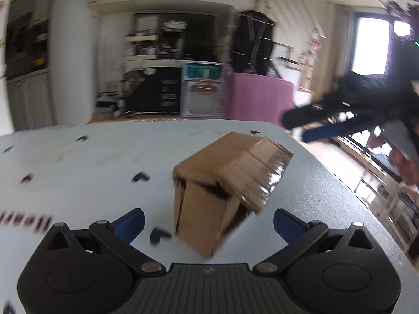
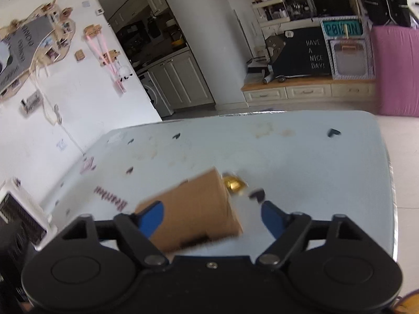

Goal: Collect trash
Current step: 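Grasp the small brown cardboard box with the left tool, then grasp the gold foil wrapper with the right tool while the left tool holds the box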

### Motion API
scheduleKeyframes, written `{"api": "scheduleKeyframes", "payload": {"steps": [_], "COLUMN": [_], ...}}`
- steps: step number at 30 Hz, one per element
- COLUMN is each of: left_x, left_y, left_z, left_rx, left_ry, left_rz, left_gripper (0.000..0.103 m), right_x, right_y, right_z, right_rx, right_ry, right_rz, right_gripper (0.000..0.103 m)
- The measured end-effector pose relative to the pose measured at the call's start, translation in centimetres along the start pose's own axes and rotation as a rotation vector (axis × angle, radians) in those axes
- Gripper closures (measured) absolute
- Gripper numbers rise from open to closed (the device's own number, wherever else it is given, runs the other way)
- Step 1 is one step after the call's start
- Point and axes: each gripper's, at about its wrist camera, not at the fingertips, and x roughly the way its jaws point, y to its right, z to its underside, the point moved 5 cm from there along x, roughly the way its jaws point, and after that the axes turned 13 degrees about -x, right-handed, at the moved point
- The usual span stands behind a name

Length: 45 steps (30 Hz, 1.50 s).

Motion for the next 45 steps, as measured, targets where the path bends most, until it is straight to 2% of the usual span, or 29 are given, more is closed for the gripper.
{"api": "scheduleKeyframes", "payload": {"steps": [5, 10, 12, 14, 16, 19, 24, 25, 28, 29, 32, 35, 36, 38, 40, 45], "left_x": [2.7, 4.6, 4.5, 3.9, 2.8, 1.0, -1.8, -2.3, -3.5, -3.9, -4.5, -5.0, -5.4, -5.7, -5.8, -5.9], "left_y": [-1.1, -1.5, -1.5, -1.7, -2.0, -2.9, -2.9, -3.0, -3.1, -3.2, -3.5, -3.7, -4.0, -4.1, -4.2, -4.0], "left_z": [-0.7, -0.5, -0.1, 0.5, 1.1, 1.9, 3.0, 3.3, 3.8, 3.9, 3.9, 4.1, 4.3, 4.3, 4.1, 4.1], "left_rx": [0.05, 0.044, 0.005, -0.034, -0.072, -0.173, -0.3, -0.333, -0.413, -0.438, -0.515, -0.579, -0.6, -0.618, -0.619, -0.616], "left_ry": [-0.028, -0.07, -0.082, -0.068, -0.05, -0.02, 0.037, 0.05, 0.087, 0.096, 0.123, 0.138, 0.141, 0.142, 0.143, 0.146], "left_rz": [0.073, 0.16, 0.194, 0.162, 0.125, 0.091, 0.001, -0.019, -0.068, -0.087, -0.123, -0.135, -0.137, -0.143, -0.151, -0.152], "left_gripper": [0.0, 0.0, 0.007, 0.02, 0.029, 0.03, 0.033, 0.033, 0.034, 0.034, 0.035, 0.035, 0.035, 0.035, 0.035, 0.035], "right_x": [3.7, 5.9, 6.6, 7.4, 8.0, 8.8, 9.5, 9.6, 9.2, 9.3, 10.9, 12.7, 13.2, 14.3, 15.0, 15.7], "right_y": [0.0, 0.0, -0.3, -0.7, -1.1, -1.9, -4.7, -4.8, -3.7, -3.2, -1.5, -0.8, -0.7, -0.9, -1.3, -1.9], "right_z": [-1.3, -1.5, -1.9, -2.3, -2.7, -2.9, -2.9, -3.0, -3.6, -3.7, -3.7, -3.3, -3.1, -2.6, -2.0, -1.5], "right_rx": [-0.021, -0.024, -0.038, -0.051, -0.066, -0.063, -0.139, -0.143, -0.215, -0.236, -0.307, -0.39, -0.422, -0.495, -0.59, -0.864], "right_ry": [-0.081, -0.134, -0.148, -0.162, -0.169, -0.175, -0.187, -0.178, -0.11, -0.106, -0.157, -0.189, -0.198, -0.226, -0.261, -0.275], "right_rz": [-0.029, -0.086, -0.115, -0.135, -0.143, -0.205, -0.305, -0.308, -0.204, -0.168, -0.071, -0.037, -0.041, -0.073, -0.124, -0.176], "right_gripper": [0.045, 0.05, 0.051, 0.053, 0.054, 0.058, 0.057, 0.053, 0.041, 0.04, 0.04, 0.038, 0.036, 0.026, 0.025, 0.024]}}
